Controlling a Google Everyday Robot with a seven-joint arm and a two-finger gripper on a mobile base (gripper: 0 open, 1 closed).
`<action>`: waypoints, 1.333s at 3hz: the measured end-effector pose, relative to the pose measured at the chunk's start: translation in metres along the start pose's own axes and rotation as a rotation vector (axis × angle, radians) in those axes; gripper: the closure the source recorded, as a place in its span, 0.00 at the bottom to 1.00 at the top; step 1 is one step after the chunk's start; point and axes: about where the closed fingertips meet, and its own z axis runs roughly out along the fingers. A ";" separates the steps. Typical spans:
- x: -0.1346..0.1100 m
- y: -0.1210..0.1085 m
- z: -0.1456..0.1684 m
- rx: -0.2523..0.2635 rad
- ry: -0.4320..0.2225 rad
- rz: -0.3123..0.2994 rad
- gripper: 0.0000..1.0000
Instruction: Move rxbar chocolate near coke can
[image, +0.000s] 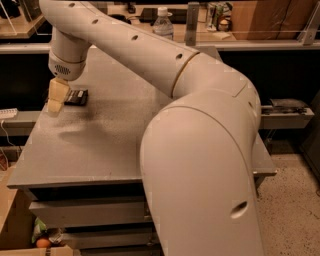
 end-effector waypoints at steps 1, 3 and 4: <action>0.000 -0.001 0.015 -0.007 0.020 0.016 0.16; -0.001 -0.001 0.022 -0.014 0.023 0.028 0.61; -0.002 -0.001 0.020 -0.014 0.023 0.028 0.85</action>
Offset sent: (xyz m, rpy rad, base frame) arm 0.0057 0.0111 -0.0206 -0.0212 0.0302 -0.0323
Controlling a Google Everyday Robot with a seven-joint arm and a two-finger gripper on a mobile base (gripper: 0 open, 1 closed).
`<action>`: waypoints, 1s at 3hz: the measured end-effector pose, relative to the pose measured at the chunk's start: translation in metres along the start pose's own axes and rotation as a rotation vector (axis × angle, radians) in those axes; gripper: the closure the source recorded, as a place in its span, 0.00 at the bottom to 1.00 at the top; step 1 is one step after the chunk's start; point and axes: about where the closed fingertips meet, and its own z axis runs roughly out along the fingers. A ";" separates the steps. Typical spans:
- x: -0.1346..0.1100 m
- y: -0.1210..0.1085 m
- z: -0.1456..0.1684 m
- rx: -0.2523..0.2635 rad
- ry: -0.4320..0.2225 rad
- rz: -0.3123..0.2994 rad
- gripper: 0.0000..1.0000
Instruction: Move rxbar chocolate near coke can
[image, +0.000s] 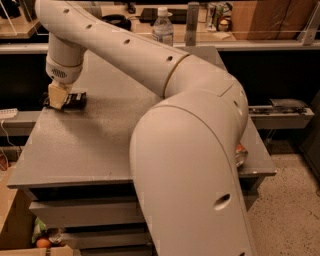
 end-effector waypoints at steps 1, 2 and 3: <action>0.000 0.000 0.000 0.000 0.000 0.000 1.00; 0.001 0.000 -0.001 0.002 0.001 0.000 1.00; 0.073 -0.015 -0.071 0.099 0.080 0.027 1.00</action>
Offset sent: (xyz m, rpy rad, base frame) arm 0.0118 -0.1236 0.0565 -0.0736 -0.1240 -0.0729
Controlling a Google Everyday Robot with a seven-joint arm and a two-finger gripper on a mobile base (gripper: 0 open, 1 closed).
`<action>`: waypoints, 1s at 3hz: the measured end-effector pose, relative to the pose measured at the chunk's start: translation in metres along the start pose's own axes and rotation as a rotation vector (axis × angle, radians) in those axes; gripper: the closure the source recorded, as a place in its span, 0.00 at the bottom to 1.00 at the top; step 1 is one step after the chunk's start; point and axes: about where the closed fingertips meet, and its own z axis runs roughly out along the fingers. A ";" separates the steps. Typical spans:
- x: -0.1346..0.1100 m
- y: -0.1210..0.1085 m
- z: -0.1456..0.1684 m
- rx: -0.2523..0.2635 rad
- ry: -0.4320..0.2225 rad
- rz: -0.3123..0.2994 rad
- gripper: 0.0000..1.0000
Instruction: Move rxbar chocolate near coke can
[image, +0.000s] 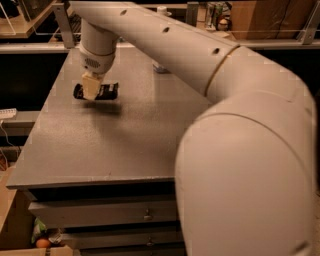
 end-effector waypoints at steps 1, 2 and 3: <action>0.063 -0.015 -0.053 0.077 0.055 0.037 1.00; 0.108 -0.017 -0.076 0.097 0.091 0.076 1.00; 0.140 -0.009 -0.081 0.085 0.112 0.118 1.00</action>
Offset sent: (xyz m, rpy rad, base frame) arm -0.0154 -0.1917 0.0403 -0.1087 -0.0512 -0.1853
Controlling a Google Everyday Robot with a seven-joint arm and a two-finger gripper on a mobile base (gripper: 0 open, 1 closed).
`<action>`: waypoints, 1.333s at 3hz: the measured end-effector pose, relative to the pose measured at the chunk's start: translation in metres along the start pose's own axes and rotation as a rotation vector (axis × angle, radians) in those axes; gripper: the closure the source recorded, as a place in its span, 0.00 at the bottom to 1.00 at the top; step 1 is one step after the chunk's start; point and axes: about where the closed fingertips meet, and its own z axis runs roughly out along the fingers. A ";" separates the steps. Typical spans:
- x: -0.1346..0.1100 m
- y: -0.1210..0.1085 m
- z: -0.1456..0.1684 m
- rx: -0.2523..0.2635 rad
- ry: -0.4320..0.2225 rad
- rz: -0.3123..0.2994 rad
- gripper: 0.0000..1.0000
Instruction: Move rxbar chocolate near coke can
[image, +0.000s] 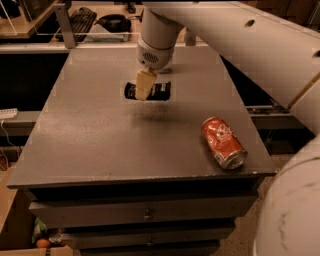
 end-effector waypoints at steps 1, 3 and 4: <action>0.040 0.012 0.002 -0.018 0.033 0.055 1.00; 0.085 0.025 0.011 -0.038 0.054 0.111 0.92; 0.101 0.031 0.016 -0.051 0.061 0.126 0.61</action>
Offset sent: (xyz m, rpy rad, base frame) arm -0.0445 -0.0876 -0.0459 -0.0174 0.0811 -0.1310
